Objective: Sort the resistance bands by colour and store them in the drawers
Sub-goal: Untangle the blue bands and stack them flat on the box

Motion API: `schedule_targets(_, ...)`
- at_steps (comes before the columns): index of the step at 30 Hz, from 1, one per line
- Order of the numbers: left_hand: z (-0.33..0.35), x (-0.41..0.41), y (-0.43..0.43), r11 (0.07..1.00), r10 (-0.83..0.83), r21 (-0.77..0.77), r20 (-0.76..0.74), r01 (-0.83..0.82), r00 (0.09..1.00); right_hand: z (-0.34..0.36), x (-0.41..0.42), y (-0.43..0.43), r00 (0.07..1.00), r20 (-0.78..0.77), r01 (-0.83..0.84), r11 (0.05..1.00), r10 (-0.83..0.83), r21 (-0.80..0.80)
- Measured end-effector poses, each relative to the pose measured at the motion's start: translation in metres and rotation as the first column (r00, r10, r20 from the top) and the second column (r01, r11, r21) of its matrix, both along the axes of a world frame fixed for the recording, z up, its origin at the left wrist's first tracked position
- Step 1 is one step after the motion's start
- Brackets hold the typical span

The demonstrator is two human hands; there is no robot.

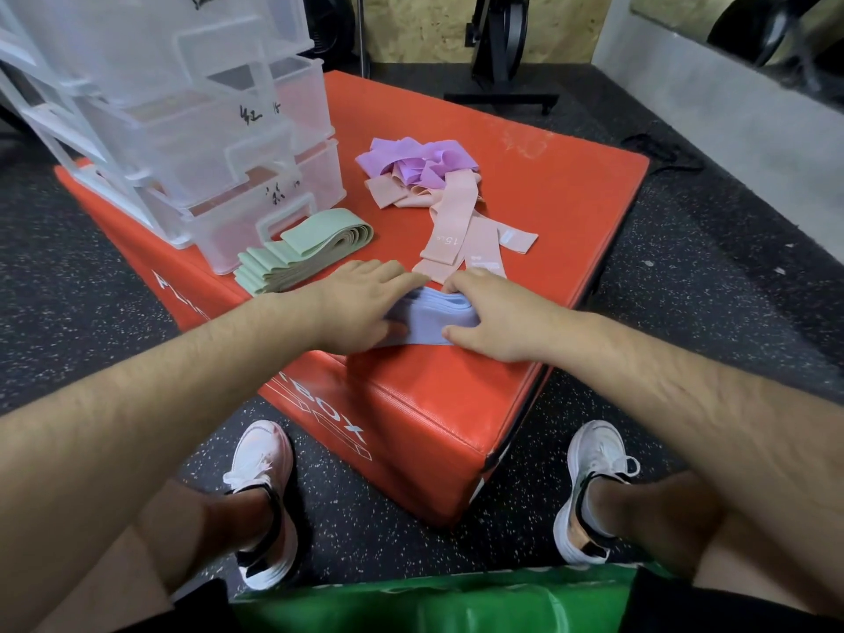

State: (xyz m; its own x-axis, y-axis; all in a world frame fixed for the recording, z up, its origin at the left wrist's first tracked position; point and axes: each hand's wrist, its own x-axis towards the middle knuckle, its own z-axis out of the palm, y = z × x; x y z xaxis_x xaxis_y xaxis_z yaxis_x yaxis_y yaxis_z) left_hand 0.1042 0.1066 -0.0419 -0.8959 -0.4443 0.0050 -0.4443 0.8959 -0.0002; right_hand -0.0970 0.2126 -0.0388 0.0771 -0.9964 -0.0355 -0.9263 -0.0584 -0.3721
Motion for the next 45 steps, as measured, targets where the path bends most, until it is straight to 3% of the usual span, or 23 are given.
schedule_targets(6,-0.009,0.010,-0.002,0.993,-0.089,-0.077,0.001,0.089,0.996,-0.011,0.001,0.008,0.998,-0.047,-0.050,0.999,0.049,-0.016)
schedule_targets(8,-0.009,0.014,-0.003,0.992,-0.121,-0.052,-0.030,0.119,0.992,-0.009,-0.002,0.008,0.999,0.009,-0.043,0.999,0.043,-0.004)
schedule_targets(12,-0.005,0.017,-0.003,0.987,-0.049,0.145,-0.177,0.076,0.983,0.006,-0.010,0.004,0.962,0.261,0.063,0.995,-0.081,0.076)
schedule_targets(16,0.016,0.017,-0.005,0.873,0.172,0.487,-0.243,-0.033,0.955,0.015,-0.011,-0.009,0.897,0.405,0.162,0.984,-0.176,0.067)
schedule_targets(18,0.031,0.019,-0.009,0.800,0.260,0.596,-0.229,-0.076,0.938,0.025,-0.008,-0.016,0.767,0.604,0.216,0.973,-0.217,0.077)
schedule_targets(20,0.040,0.017,-0.015,0.698,0.315,0.713,-0.231,-0.061,0.921,0.036,-0.004,-0.023,0.568,0.785,0.271,0.957,-0.247,0.104)
schedule_targets(23,0.052,0.010,-0.019,0.571,0.363,0.821,-0.238,-0.012,0.901,0.050,0.009,-0.034,0.320,0.921,0.306,0.944,-0.221,0.120)
schedule_targets(25,0.060,0.005,-0.023,0.542,0.417,0.840,-0.266,-0.003,0.869,0.058,0.015,-0.042,0.219,0.953,0.326,0.936,-0.209,0.130)
schedule_targets(27,0.069,0.000,-0.026,0.451,0.504,0.892,-0.287,0.036,0.815,0.065,0.018,-0.050,0.174,0.966,0.354,0.928,-0.190,0.119)
schedule_targets(29,0.076,-0.004,-0.029,0.366,0.559,0.926,-0.300,0.095,0.773,0.071,0.016,-0.059,0.178,0.973,0.372,0.926,-0.143,0.068)
schedule_targets(34,0.086,-0.020,-0.037,0.299,0.727,0.932,-0.362,0.206,0.583,0.074,0.013,-0.087,0.122,0.984,0.327,0.941,-0.129,0.083)
schedule_targets(38,0.091,-0.033,-0.054,0.339,0.813,0.920,-0.391,0.196,0.431,0.067,0.013,-0.099,0.308,0.908,0.241,0.947,-0.283,0.213)
schedule_targets(42,0.085,-0.038,-0.078,0.336,0.824,0.938,-0.337,0.085,0.456,0.062,0.011,-0.119,0.334,0.894,0.308,0.931,-0.299,0.196)
schedule_targets(45,0.084,-0.041,-0.099,0.308,0.858,0.946,-0.321,0.098,0.402,0.061,0.011,-0.141,0.371,0.873,0.357,0.916,-0.318,0.182)
